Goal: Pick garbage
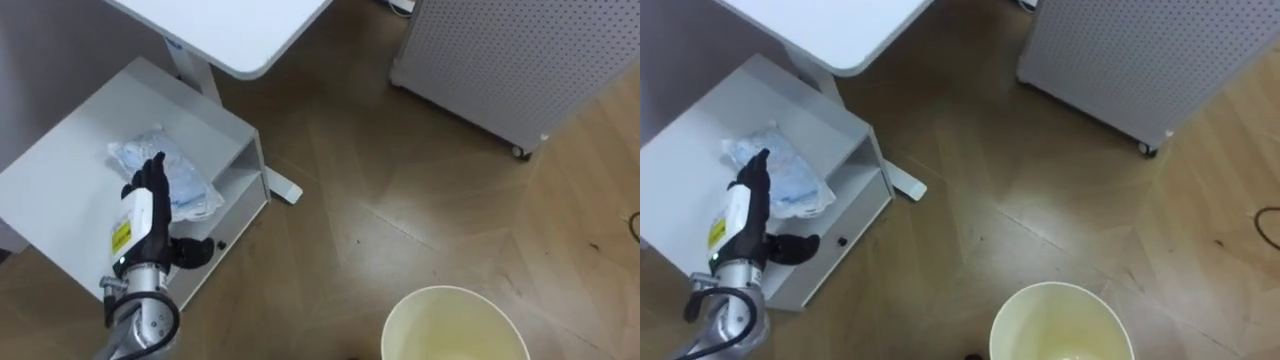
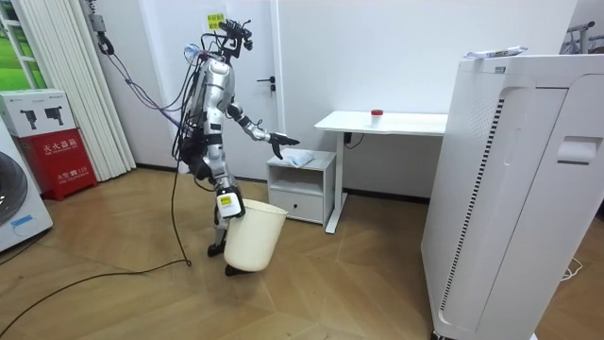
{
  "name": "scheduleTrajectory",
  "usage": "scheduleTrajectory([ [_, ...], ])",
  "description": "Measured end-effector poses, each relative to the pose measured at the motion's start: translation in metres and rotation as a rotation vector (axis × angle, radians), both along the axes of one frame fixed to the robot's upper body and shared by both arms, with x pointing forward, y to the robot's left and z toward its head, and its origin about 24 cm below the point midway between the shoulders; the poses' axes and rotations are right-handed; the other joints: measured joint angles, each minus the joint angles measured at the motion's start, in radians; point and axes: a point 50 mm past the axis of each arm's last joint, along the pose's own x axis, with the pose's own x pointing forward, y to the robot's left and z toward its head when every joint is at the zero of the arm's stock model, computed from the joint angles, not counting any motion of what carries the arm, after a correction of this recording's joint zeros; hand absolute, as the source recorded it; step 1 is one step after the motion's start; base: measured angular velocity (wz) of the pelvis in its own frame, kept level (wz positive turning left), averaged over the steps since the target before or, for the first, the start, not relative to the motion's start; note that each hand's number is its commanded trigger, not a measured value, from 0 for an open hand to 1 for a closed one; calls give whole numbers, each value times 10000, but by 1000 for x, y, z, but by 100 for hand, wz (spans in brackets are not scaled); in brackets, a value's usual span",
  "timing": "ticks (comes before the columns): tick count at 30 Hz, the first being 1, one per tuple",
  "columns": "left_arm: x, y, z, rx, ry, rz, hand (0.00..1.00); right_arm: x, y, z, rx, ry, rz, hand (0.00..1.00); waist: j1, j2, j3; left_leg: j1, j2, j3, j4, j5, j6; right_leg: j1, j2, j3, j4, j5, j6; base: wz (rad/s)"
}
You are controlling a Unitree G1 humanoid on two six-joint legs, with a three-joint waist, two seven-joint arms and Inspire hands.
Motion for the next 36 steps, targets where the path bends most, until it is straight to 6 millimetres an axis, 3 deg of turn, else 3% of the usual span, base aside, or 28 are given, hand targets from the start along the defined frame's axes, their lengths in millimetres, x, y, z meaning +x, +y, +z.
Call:
scheduleTrajectory([
  [11,5,17,10,977,-38,551,0,-2,-7,1,-256,234,-170,100,-238,-7,0,-667,28,78,575,-9,-13,-754,-124,27,630,-86,-143,1],
  [18,8,24,13,2612,353,347,0,-12,-6,-3,-175,889,-212,100,-381,-18,1,-1005,322,63,1018,-145,-81,-921,60,12,626,25,-241,-6],
  [24,6,34,9,3069,928,794,0,-24,-4,-9,-176,1757,140,100,-433,-27,3,-1370,388,78,1406,-319,-124,-1306,152,115,996,7,-279,-9],
  [36,14,32,16,3675,1033,773,0,-24,2,-11,-278,2439,1234,100,-459,-32,-2,-3046,392,-10,2560,-528,-117,-2950,54,118,2027,-153,-356,0],
])
